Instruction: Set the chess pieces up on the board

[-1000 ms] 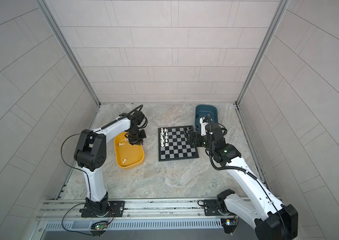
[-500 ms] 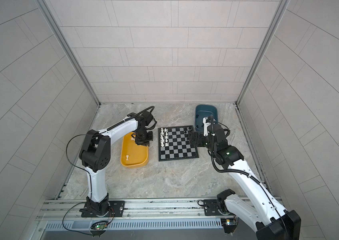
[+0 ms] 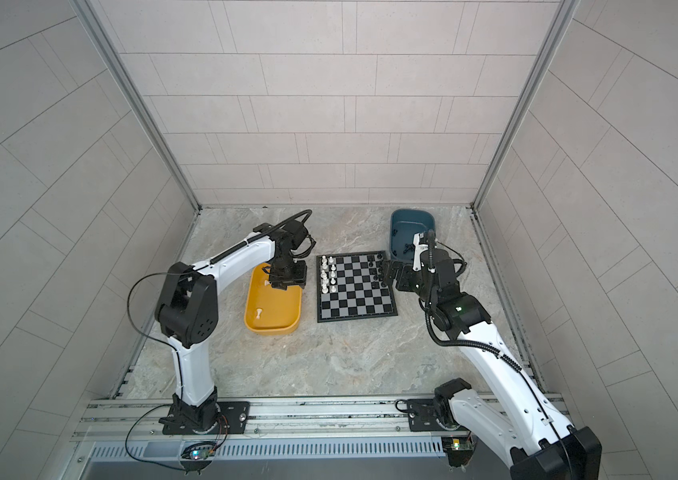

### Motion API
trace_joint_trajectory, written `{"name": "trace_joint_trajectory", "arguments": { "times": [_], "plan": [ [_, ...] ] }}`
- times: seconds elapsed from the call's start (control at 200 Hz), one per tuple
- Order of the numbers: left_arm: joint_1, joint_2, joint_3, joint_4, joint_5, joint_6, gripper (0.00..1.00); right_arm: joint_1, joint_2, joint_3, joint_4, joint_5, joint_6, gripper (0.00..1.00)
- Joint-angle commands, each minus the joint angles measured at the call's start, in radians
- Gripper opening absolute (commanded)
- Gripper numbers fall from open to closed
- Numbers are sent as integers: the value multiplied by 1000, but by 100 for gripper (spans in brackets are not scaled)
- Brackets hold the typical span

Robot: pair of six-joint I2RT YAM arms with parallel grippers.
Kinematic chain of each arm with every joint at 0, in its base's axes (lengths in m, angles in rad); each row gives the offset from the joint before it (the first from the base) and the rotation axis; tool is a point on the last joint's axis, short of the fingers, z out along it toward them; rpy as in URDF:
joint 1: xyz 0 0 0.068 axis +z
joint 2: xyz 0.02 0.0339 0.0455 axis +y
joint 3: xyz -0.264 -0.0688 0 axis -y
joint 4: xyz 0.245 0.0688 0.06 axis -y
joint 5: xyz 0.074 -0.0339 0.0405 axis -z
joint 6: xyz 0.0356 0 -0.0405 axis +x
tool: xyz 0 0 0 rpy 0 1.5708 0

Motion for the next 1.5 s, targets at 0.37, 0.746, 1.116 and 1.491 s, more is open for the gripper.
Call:
{"name": "trace_joint_trajectory", "arguments": {
  "times": [0.37, 0.746, 1.116, 1.491],
  "plan": [
    [158, 57, 51, 14, -134, 62, 38, 69, 31, 2, 21, -71, -21, 92],
    [162, 119, 57, 106, -163, 40, 34, 70, 23, -11, 42, -106, -25, 92],
    [169, 186, 92, 130, -182, 32, 26, 70, 13, -18, 29, -115, -28, 92],
    [185, 225, 108, 156, -187, 18, 23, 70, -7, -13, 6, -100, -34, 92]
  ]
}}
